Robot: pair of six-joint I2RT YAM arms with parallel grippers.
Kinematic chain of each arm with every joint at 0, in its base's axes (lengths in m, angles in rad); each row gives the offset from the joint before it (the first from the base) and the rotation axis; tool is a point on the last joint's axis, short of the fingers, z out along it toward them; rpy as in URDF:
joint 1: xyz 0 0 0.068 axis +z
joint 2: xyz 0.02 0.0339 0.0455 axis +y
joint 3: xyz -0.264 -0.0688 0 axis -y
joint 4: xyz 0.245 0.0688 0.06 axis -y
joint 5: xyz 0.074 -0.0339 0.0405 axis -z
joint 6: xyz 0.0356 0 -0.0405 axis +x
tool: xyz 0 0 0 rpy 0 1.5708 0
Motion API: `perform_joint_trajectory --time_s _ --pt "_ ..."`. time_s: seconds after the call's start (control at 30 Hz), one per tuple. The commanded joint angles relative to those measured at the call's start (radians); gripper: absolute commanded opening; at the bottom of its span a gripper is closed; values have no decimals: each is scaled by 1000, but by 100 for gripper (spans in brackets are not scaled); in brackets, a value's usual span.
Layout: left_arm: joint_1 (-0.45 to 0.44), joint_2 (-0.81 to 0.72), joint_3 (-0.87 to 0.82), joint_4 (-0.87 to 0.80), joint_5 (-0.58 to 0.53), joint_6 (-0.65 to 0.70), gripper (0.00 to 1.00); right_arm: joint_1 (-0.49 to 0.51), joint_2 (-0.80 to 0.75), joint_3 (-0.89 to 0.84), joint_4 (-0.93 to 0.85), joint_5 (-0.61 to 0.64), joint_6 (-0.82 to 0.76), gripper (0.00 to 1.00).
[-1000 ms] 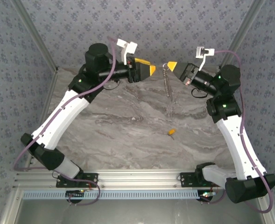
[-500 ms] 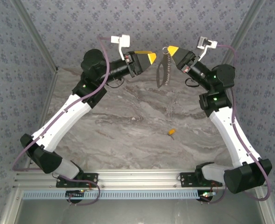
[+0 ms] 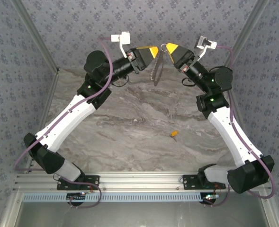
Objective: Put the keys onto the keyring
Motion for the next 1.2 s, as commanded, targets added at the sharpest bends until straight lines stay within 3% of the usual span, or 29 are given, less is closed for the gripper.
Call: perform_joint_trajectory --time_s 0.0,0.57,0.97,1.17 --pt "-3 11 4 80 -26 -23 34 11 5 2 76 37 24 0" --pt "-9 44 27 102 -23 -39 29 36 49 21 107 33 46 0" --pt "-9 41 18 92 -30 -34 12 37 52 16 105 28 50 0" --pt "-10 45 28 86 -27 -31 11 41 55 20 96 17 49 0"
